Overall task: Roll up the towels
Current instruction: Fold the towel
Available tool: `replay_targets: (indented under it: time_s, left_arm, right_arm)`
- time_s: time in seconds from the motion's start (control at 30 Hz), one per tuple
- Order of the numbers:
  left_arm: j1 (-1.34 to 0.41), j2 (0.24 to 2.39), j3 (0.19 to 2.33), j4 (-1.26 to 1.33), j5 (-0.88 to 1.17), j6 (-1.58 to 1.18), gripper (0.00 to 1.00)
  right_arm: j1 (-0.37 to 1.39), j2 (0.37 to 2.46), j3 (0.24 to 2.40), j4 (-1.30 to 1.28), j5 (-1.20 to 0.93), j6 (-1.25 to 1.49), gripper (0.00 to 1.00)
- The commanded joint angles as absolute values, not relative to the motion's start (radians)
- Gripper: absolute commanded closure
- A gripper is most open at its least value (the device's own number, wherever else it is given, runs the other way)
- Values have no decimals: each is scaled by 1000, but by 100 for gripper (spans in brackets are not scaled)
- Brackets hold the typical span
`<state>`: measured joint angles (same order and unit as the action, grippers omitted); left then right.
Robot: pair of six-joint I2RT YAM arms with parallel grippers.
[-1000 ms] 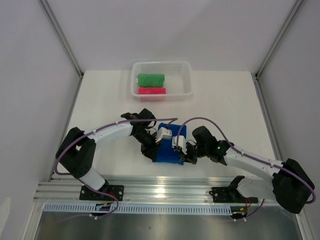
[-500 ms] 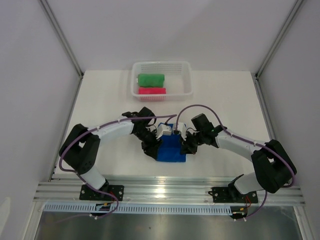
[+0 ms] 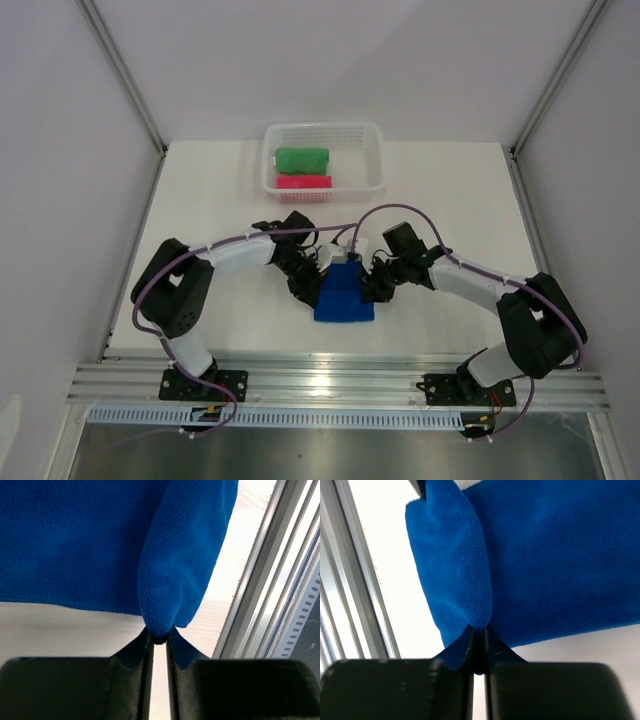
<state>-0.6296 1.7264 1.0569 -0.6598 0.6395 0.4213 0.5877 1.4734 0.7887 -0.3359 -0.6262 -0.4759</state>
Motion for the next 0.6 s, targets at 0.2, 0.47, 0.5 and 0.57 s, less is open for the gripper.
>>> replay_targets:
  time_s: [0.2,0.47,0.5,0.57]
  left_arm:
    - [-606,1707,1138,-667,765,466,47]
    - [-607,1736,1163,-681,750,488,60]
    - [-606,1743,1167,-695,750,489,68]
    - [-606,1749,1177,-715,761,505,94]
  right_arm:
    - [586,1494,851,-311,-693,-495,100]
    - [580,1431,828,-318,-735,-537,100]
    - [581,1430,827,-316,-732,-534,100]
    - [577,1422,825,-318,-735,-531,100]
